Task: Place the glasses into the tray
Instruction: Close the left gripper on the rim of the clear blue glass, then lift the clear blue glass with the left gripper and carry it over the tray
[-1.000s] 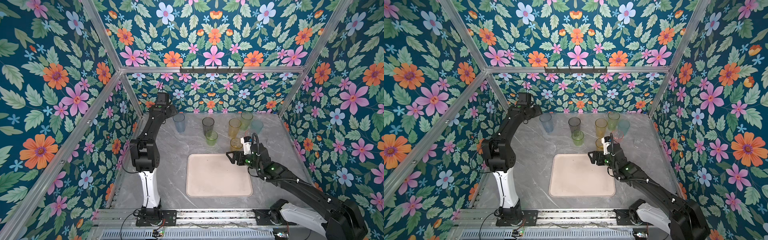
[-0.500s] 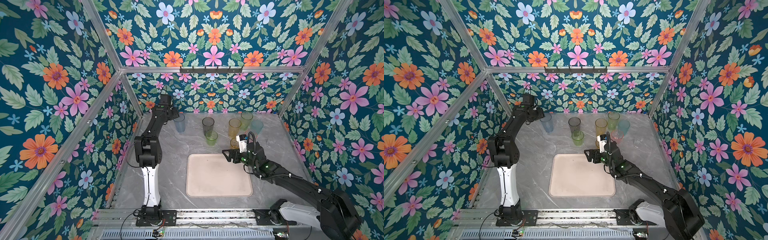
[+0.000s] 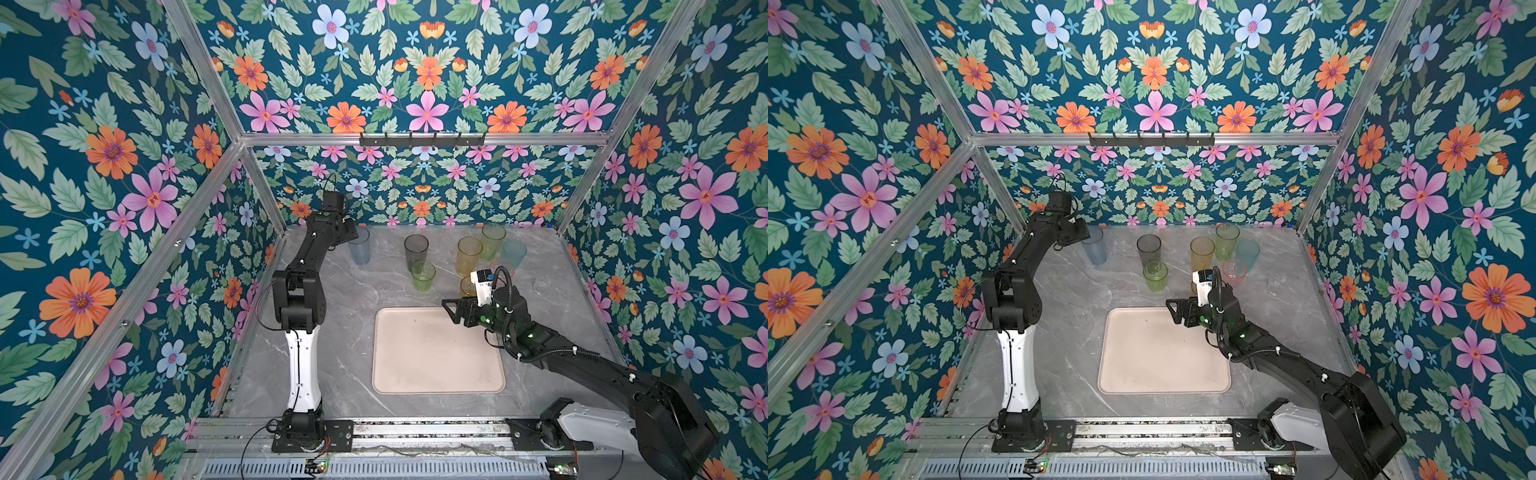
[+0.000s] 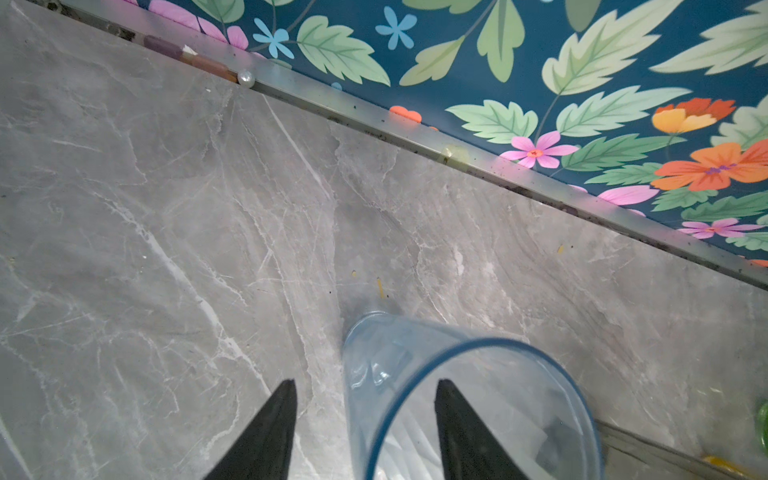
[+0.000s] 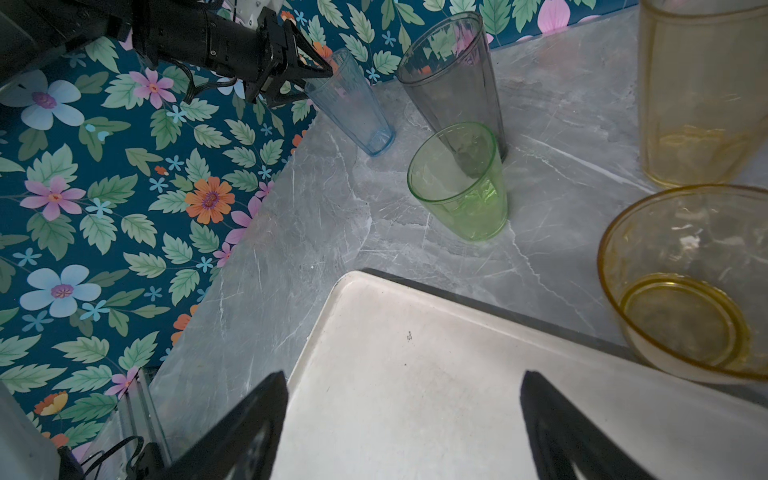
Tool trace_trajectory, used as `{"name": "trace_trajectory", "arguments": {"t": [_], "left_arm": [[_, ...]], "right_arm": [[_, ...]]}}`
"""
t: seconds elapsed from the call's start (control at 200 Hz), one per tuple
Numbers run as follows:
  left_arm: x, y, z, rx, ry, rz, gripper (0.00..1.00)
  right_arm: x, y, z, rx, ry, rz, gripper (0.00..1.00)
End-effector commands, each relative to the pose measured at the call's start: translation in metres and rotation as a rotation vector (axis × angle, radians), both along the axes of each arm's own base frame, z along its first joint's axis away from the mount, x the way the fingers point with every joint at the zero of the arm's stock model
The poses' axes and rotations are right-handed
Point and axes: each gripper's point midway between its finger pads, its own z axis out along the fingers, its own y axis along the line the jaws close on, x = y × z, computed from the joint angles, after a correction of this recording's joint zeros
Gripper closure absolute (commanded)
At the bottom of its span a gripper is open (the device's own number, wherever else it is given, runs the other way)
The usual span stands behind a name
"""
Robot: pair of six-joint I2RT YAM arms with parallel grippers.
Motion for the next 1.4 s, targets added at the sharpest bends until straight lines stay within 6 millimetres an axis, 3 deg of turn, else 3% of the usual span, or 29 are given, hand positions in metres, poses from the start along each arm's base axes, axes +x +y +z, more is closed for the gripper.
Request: {"name": "trace_trajectory", "arguments": {"t": [0.0, 0.31, 1.065, 1.395], "left_arm": [[-0.001, 0.001, -0.002, 0.015, 0.008, -0.019, 0.49], [-0.001, 0.004, -0.006, 0.039, 0.016, -0.028, 0.65], [-0.004, 0.006, -0.004, 0.051, 0.026, -0.04, 0.88], [-0.012, 0.007, 0.0, 0.063, 0.042, -0.052, 0.92]], "right_arm": [[0.005, 0.002, 0.009, 0.021, -0.03, -0.008, 0.11], [0.011, 0.002, 0.006, 0.013, -0.018, -0.027, 0.11], [0.016, 0.001, -0.002, -0.01, 0.027, -0.057, 0.12], [0.015, -0.005, -0.002, 0.0, 0.021, -0.084, 0.12]]}}
